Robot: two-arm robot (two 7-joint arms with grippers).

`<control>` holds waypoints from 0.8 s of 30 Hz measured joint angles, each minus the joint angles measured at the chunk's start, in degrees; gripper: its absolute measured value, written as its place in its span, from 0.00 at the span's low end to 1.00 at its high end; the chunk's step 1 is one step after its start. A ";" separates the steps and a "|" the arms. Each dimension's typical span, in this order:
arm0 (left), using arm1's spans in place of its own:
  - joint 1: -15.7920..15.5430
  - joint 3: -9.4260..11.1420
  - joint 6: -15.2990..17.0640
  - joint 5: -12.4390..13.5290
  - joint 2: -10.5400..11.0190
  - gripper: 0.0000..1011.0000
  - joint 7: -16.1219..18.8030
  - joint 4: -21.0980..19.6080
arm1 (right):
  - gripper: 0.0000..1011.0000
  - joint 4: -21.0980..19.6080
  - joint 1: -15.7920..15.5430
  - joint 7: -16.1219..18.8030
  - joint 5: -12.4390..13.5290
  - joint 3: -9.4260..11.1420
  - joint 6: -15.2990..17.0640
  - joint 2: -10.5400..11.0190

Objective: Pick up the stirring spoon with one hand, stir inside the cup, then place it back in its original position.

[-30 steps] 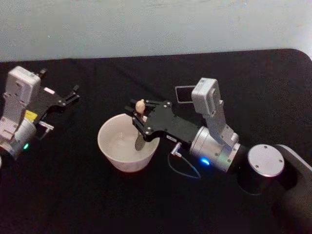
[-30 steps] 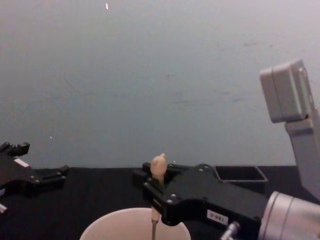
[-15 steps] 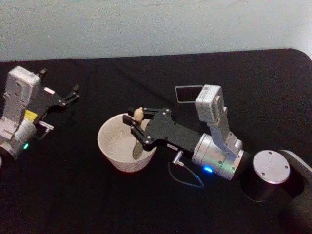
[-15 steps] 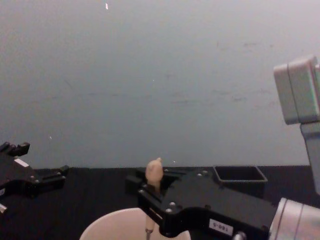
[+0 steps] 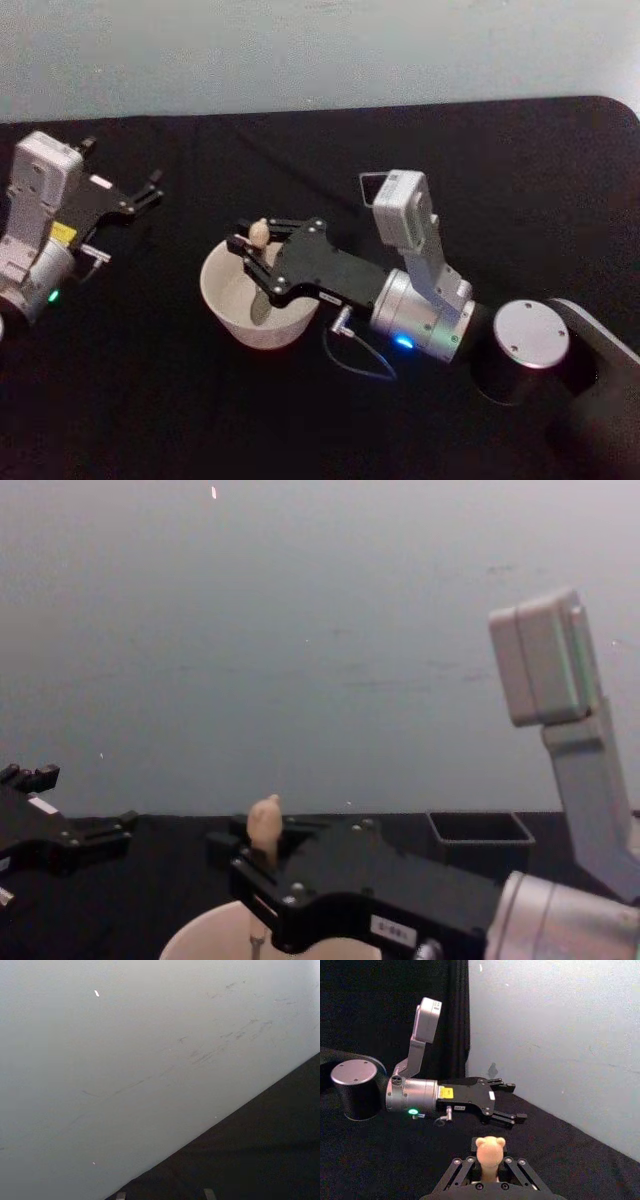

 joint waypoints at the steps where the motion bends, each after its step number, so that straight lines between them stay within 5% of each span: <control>1: 0.00 0.00 0.00 0.00 0.00 0.99 0.00 0.00 | 0.16 0.39 0.32 -0.07 -0.10 -0.09 -0.06 -0.32; 24: 0.00 0.00 0.00 0.00 0.00 0.99 0.00 0.00 | 0.16 5.93 4.06 -2.86 -2.15 1.38 -1.44 -3.39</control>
